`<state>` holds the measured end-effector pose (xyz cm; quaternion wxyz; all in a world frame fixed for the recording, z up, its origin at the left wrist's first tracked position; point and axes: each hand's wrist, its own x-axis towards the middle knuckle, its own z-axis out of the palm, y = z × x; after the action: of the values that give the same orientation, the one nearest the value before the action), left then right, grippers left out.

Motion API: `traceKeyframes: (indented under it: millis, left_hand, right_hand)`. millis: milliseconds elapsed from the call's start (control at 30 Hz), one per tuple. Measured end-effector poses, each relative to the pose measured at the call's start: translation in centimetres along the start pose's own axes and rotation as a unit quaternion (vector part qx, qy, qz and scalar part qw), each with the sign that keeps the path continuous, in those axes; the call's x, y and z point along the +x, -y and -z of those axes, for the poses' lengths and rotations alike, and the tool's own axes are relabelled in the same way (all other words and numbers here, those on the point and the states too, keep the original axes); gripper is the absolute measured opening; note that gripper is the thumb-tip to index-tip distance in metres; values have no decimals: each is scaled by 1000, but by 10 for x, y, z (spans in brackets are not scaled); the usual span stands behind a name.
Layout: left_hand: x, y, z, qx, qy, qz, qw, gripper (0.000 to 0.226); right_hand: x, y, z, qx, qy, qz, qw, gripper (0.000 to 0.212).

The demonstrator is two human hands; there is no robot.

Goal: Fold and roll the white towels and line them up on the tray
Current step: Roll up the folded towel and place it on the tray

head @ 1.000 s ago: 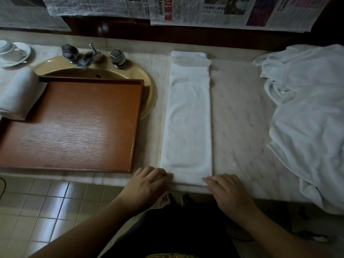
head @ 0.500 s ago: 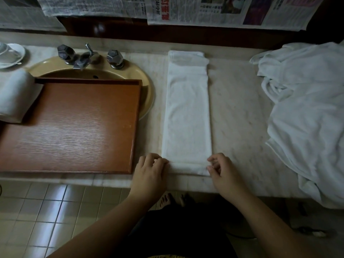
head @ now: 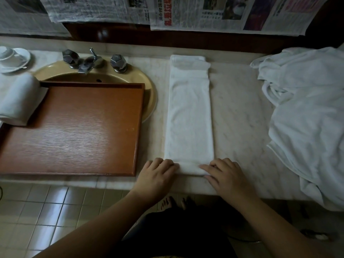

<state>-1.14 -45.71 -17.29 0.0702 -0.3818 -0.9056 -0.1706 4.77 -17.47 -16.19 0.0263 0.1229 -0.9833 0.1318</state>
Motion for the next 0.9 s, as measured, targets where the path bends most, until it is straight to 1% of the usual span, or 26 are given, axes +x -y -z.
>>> traceKeyframes:
  millis: [100,200,267,333,367,400,433,467,500,567,600,633,700,767,833,900]
  left_hand:
    - [6,3,1,-48,-9,58,997,31]
    - [15,-2,6,-129,8,166,978,27]
    - [21,-8,11,-177,23,241,954,27]
    - [26,-14,12,-244,11,314,918,25]
    - [28,-15,11,-263,2,341,902,25]
    - [30,-17,10,-262,-3,357,897,23]
    - [32,-17,8,-246,-3,360,900,20]
    - [33,-17,7,-212,-4,347,914,16]
    - [33,-17,6,-164,-10,316,935,15]
    - [30,-17,3,-62,-12,210,976,22]
    - [27,-17,3,-31,-9,158,987,27]
    - [24,-17,3,-16,-3,118,993,32]
    - [17,-13,4,-6,8,74,997,38]
    - [11,-4,1,8,14,50,999,38]
    - [9,5,-2,-3,13,57,998,36]
    - [9,10,-5,-62,6,98,993,35]
  right_hand:
    - [4,1,-2,76,-12,-54,996,29]
    - [8,2,-3,178,1,-149,973,23]
    - [9,2,-5,221,8,-188,957,18]
    - [14,2,-8,278,-9,-234,931,13]
    - [17,2,-8,303,-20,-258,917,16]
    - [20,3,-8,318,-33,-274,907,20]
    - [23,3,-7,313,-42,-277,907,23]
    - [24,2,-6,293,-49,-266,917,24]
    - [25,2,-4,247,-55,-233,939,25]
    - [24,4,0,109,-64,-113,985,30]
    - [23,4,1,58,-65,-57,995,35]
    - [20,5,3,29,-58,-24,998,38]
    - [13,4,5,12,-29,-6,999,44]
    - [6,0,5,6,-13,0,1000,47]
    - [3,-8,2,35,-24,-9,999,40]
    - [3,-14,-3,115,-34,-61,991,27]
